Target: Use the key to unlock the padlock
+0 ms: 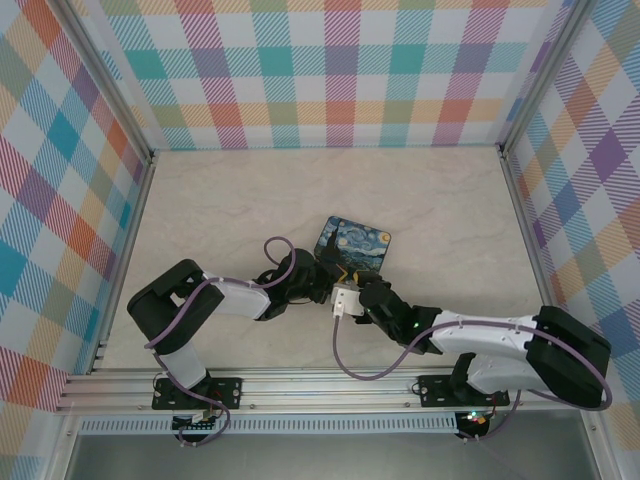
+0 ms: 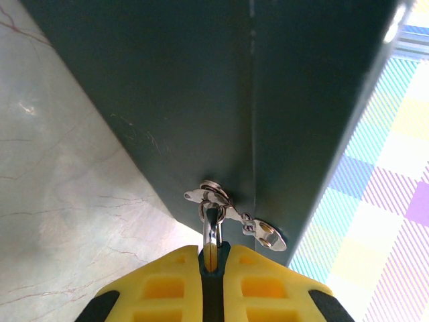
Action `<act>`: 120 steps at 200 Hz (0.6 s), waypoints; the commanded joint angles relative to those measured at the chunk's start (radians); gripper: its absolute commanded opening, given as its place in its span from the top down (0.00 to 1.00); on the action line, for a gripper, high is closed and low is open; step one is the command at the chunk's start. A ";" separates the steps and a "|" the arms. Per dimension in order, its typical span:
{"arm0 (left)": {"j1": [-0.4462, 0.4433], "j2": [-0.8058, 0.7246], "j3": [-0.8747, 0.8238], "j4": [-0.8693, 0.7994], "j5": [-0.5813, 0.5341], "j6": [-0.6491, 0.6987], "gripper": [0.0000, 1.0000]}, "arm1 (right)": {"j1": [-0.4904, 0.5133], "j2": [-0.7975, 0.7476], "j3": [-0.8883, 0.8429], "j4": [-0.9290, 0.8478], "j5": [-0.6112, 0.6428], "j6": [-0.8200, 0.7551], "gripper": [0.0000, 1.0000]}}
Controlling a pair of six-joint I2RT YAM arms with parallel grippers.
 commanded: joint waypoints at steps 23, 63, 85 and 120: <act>0.001 -0.037 0.007 0.047 -0.002 -0.018 1.00 | 0.006 0.081 -0.002 0.149 0.013 -0.004 0.53; 0.001 -0.039 0.004 0.048 -0.004 -0.019 1.00 | 0.004 0.132 0.003 0.187 0.019 0.013 0.64; 0.001 -0.041 0.002 0.046 -0.002 -0.019 1.00 | 0.001 0.144 -0.001 0.195 0.024 0.024 0.70; 0.001 -0.043 0.001 0.046 -0.003 -0.019 1.00 | -0.007 0.164 0.004 0.189 0.039 0.041 0.78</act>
